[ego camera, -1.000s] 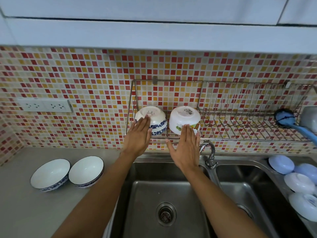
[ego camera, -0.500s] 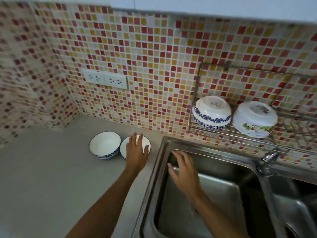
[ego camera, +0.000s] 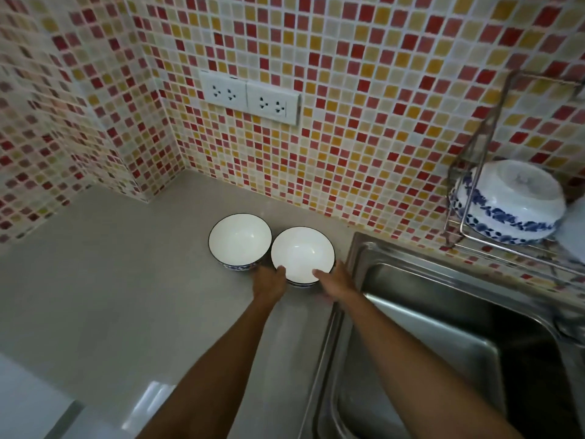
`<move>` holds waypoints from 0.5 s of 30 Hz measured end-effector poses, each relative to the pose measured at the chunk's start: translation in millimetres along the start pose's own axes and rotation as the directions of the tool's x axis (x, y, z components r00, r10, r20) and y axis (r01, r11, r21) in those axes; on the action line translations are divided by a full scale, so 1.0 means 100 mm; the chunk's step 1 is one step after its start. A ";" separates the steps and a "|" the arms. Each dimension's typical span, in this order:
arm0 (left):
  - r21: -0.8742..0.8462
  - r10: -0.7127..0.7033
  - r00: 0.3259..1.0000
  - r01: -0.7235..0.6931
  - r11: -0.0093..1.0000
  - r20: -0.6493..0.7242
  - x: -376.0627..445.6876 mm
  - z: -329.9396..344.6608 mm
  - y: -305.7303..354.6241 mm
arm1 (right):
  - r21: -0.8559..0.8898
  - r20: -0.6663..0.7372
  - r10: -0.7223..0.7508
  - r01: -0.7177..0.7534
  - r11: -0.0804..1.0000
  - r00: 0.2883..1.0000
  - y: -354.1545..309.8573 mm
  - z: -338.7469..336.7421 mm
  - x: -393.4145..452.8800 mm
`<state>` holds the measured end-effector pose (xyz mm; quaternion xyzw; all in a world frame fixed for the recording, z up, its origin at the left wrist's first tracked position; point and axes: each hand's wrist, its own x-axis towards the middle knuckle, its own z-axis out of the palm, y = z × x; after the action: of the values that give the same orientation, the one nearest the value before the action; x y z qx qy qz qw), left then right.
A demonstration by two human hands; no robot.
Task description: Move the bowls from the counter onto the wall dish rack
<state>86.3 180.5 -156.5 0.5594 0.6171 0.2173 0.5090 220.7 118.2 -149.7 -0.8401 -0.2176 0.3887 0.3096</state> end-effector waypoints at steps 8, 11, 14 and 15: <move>-0.219 -0.118 0.974 0.160 0.963 0.194 0.01 -0.01 0.00 | 0.350 0.081 0.076 -0.100 0.931 0.994 0.13 0.04 -0.11; -0.338 -0.169 0.953 0.250 0.907 0.253 -0.21 0.03 0.12 | 0.397 0.116 0.036 -0.079 0.915 0.993 0.24 -0.14 -0.29; -0.391 -0.105 0.934 0.243 0.888 0.341 -0.51 0.09 0.21 | 0.403 0.095 -0.032 -0.009 0.915 0.995 0.34 -0.38 -0.56; -0.396 -0.059 0.935 0.204 0.895 0.350 -0.62 0.11 0.25 | 0.413 0.082 -0.053 0.015 0.911 0.995 0.37 -0.46 -0.66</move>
<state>98.2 127.4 -116.1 0.4193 0.4977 0.2149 0.7282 221.7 35.3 -117.3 -0.7334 -0.1593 0.4584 0.4760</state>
